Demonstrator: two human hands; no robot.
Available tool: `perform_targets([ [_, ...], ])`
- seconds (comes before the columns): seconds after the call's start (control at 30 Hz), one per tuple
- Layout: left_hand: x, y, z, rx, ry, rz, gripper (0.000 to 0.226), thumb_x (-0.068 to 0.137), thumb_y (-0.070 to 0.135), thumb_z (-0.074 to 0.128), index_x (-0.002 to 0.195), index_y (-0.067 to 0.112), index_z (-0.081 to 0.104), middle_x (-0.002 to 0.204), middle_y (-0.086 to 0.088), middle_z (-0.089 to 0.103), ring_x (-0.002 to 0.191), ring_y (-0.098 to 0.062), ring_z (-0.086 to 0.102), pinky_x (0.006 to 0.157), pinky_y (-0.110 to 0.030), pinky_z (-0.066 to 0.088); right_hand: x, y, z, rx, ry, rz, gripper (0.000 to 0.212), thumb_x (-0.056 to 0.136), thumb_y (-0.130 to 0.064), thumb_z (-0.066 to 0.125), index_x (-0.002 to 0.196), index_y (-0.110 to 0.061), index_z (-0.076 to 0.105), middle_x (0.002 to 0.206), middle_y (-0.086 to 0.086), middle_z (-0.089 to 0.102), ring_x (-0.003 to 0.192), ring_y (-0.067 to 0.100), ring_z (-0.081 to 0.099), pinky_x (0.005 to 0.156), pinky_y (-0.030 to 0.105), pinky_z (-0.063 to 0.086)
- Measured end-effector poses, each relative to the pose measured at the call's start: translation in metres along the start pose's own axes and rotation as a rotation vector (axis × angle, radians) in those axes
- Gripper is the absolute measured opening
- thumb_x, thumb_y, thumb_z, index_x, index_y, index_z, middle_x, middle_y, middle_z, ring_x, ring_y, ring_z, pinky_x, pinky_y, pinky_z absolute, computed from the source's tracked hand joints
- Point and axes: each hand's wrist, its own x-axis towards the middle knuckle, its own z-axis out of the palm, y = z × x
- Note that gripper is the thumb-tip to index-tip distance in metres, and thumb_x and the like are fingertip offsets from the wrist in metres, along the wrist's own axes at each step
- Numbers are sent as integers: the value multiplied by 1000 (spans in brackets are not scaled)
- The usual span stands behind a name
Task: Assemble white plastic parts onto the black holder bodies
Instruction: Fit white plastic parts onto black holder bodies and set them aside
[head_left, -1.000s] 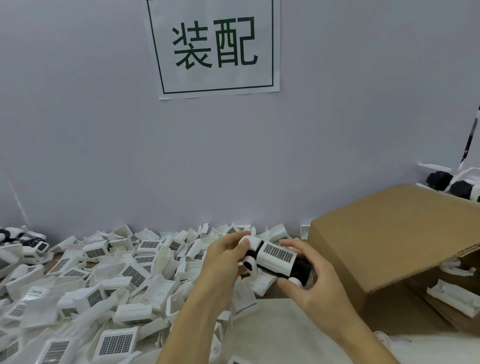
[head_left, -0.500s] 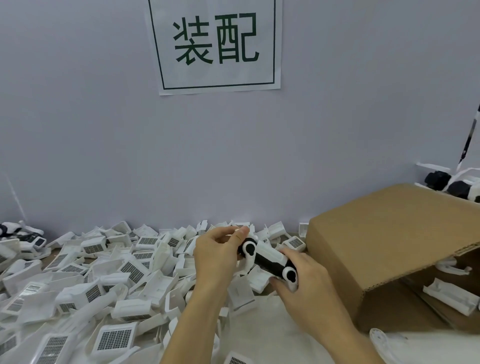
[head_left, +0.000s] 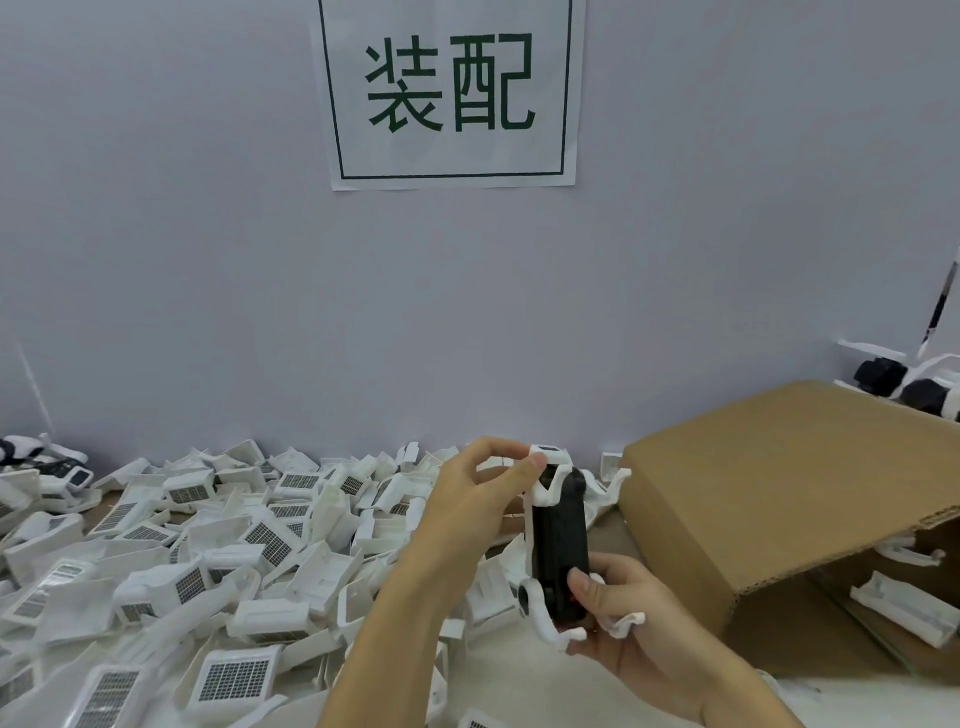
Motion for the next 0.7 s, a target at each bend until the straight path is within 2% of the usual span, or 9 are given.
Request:
perform_targets([
  [0.07, 0, -1, 1, 2, 30, -11, 17, 94, 30, 70, 102, 15, 68, 72, 7, 71, 66, -11, 68, 63, -20, 53, 1, 1, 0, -10, 15, 18, 38, 75, -11, 76, 106, 9, 68, 81, 22, 66, 59, 25, 63, 59, 33, 53],
  [0.13, 1, -4, 3, -9, 62, -32, 17, 94, 29, 70, 103, 15, 69, 80, 2, 74, 73, -15, 72, 66, -23, 55, 1, 0, 1, -41, 26, 23, 38, 78, -10, 79, 108, 10, 68, 84, 23, 66, 62, 27, 63, 63, 35, 51],
  [0.2, 3, -7, 3, -12, 111, -55, 15, 94, 30, 70, 103, 18, 69, 89, -3, 77, 80, -20, 75, 69, -26, 58, 1, -1, 3, -51, 50, 41, 42, 78, -16, 70, 110, 10, 67, 86, 23, 67, 64, 27, 64, 63, 34, 53],
  [0.37, 8, -20, 3, 6, 256, -101, 13, 96, 36, 66, 104, 27, 67, 95, -4, 72, 80, -20, 72, 68, -29, 58, -6, -8, 4, -32, 66, 130, 29, 103, -10, 49, 123, 6, 61, 88, 16, 73, 75, 32, 70, 69, 32, 57],
  [0.47, 9, -21, -2, 65, 358, -100, 6, 101, 33, 59, 102, 29, 63, 102, -3, 73, 88, -19, 72, 68, -31, 55, -9, -11, 3, -30, 99, 140, 28, 105, -12, 44, 119, 4, 62, 85, 14, 74, 75, 31, 71, 69, 30, 57],
  [0.63, 2, -4, -4, 307, 324, 15, 11, 101, 23, 56, 99, 22, 67, 89, 1, 76, 85, -19, 72, 82, -44, 56, -8, -33, 3, 137, 224, -15, 33, 106, -15, 40, 120, 6, 62, 96, 25, 71, 71, 27, 71, 63, 29, 58],
  [0.7, -1, 4, 3, 450, 268, 82, 15, 99, 19, 58, 91, 24, 70, 80, 4, 76, 82, -17, 72, 82, -43, 55, -12, -51, 0, 269, 296, -121, 30, 106, -14, 42, 114, 6, 63, 96, 28, 71, 72, 30, 71, 61, 31, 59],
])
